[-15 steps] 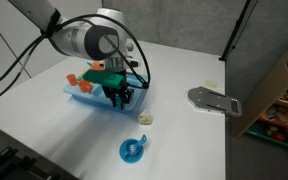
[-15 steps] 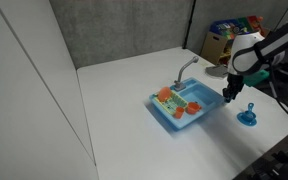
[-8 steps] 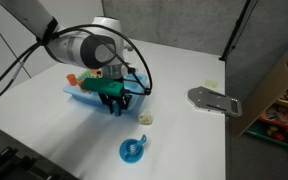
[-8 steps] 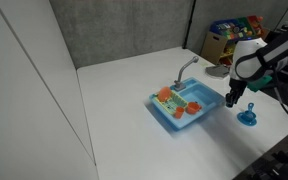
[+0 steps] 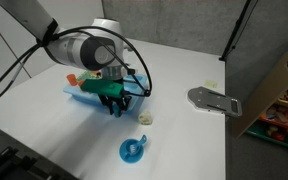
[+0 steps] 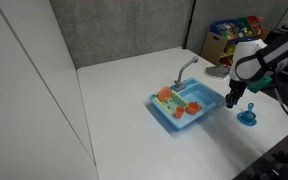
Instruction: Remove the blue cup from inside the sink and put it on the table
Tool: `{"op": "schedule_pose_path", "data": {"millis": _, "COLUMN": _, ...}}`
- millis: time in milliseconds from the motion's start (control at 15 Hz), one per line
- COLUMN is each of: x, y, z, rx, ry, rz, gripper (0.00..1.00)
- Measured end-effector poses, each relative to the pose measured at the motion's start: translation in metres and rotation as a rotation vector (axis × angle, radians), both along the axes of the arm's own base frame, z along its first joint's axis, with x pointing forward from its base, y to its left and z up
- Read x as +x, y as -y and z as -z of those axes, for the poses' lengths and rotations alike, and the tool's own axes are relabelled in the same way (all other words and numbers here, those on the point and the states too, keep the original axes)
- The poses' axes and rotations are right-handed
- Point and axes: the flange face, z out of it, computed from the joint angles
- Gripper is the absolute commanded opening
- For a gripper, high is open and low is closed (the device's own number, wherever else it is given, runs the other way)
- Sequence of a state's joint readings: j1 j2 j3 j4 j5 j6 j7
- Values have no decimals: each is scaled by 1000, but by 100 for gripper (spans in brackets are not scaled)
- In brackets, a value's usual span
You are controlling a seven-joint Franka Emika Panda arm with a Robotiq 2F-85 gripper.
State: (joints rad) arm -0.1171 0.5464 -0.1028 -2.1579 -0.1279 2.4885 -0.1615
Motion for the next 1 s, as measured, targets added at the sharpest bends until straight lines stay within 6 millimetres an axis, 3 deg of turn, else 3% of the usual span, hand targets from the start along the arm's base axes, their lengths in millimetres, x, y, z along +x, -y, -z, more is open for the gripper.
{"op": "schedule_pose_path", "data": {"millis": 600, "x": -28, "y": -5, "z": 32, "rx": 18, "ry": 31, "rz": -45, "gripper": 15}}
{"op": "schedule_pose_path", "data": {"millis": 1000, "x": -33, "y": -8, "z": 58, "rx": 19, "ry": 71, "rz": -60, "gripper": 15}}
